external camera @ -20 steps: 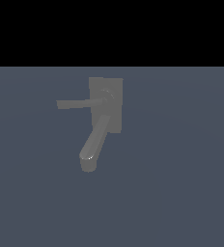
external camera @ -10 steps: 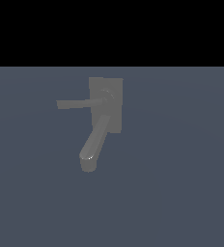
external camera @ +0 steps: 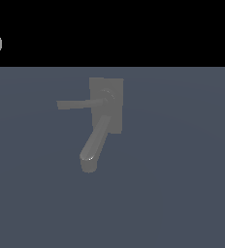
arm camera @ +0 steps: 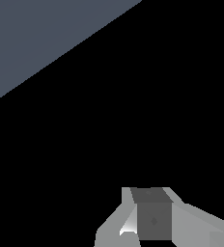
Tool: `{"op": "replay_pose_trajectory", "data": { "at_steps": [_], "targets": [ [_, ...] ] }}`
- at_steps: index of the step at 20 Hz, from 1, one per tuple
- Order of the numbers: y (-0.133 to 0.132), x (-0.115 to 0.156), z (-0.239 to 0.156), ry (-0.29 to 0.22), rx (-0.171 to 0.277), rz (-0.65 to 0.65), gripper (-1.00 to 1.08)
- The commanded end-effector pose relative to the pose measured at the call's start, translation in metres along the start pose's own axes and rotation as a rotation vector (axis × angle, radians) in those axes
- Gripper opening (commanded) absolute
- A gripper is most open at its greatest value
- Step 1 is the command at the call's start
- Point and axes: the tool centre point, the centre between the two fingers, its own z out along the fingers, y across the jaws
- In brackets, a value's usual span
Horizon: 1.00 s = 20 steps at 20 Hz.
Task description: Turn on the faucet by rotating a designated handle.
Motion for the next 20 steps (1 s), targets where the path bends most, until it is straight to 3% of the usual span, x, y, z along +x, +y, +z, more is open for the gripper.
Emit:
{"op": "replay_pose_trajectory", "data": {
  "at_steps": [1, 5, 10, 14, 20],
  "targets": [
    [-0.038, 0.031, -0.01, 0.078, 0.023, -0.089, -1.0],
    [-0.101, 0.07, -0.029, 0.191, 0.072, -0.22, -1.0],
    [-0.167, 0.098, -0.051, 0.295, 0.134, -0.344, -1.0],
    [-0.206, 0.109, -0.066, 0.352, 0.174, -0.413, -1.0],
    [-0.243, 0.118, -0.082, 0.406, 0.216, -0.475, -1.0]
  ]
}}
